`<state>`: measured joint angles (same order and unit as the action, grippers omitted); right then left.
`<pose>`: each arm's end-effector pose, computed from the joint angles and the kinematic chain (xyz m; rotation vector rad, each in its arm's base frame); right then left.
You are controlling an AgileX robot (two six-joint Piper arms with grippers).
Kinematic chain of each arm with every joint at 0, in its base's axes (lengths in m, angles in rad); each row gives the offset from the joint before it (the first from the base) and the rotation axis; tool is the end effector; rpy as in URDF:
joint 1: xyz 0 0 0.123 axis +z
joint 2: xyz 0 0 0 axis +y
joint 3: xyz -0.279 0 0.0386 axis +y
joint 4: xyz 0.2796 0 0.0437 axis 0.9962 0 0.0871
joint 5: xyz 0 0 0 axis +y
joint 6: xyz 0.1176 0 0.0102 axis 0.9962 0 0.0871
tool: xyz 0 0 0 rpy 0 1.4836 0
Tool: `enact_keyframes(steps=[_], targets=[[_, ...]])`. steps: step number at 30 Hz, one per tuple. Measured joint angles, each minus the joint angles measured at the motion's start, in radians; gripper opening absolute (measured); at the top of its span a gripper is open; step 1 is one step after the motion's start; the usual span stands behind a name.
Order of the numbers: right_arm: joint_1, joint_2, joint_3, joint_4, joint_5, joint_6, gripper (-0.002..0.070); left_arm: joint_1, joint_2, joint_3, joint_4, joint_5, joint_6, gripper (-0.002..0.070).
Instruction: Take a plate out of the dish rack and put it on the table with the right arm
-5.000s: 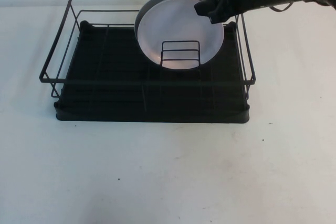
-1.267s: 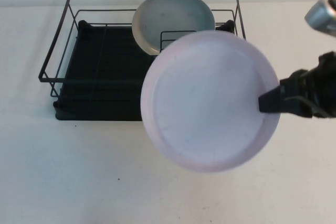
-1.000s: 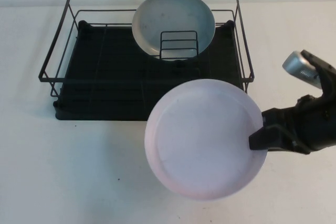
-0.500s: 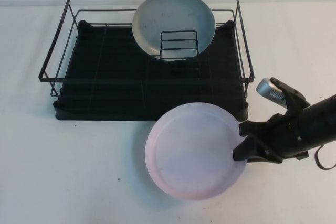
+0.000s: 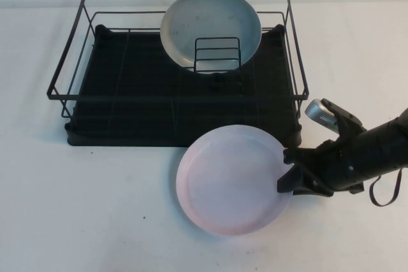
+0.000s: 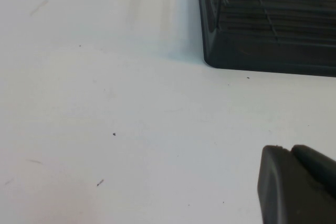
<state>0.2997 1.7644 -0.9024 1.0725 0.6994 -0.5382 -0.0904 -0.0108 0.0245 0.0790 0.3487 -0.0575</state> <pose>0.3107 0.1659 0.1164 -0.0211 2.7977 1.0154 0.1142 -0.0071 0.1664 0.0800 1.8432 -0.0266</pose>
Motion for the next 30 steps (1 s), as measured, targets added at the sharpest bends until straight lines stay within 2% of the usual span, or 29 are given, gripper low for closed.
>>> enact_keyframes(steps=[4,10,19,22,27,30], targets=[[0.000,0.001,-0.022,0.000,-0.007,0.000,0.0083,0.000,0.000,0.000,0.000,0.000,0.000,-0.0004],[0.000,0.006,-0.040,0.000,-0.031,0.000,0.0219,0.000,0.000,0.000,0.000,0.000,0.000,-0.0004],[0.000,0.006,-0.055,-0.025,-0.052,0.000,0.0247,0.000,0.000,0.000,0.000,0.000,0.000,-0.0004],[0.000,0.004,-0.105,-0.084,0.001,0.000,0.0225,0.000,0.000,0.000,0.000,0.000,0.000,-0.0004],[0.000,-0.073,-0.180,-0.192,0.113,0.000,0.0044,0.000,0.000,0.000,0.000,0.000,0.000,-0.0004],[0.000,-0.167,-0.184,-0.273,0.134,0.029,0.0001,0.000,0.000,0.000,0.000,0.000,0.000,-0.0004]])
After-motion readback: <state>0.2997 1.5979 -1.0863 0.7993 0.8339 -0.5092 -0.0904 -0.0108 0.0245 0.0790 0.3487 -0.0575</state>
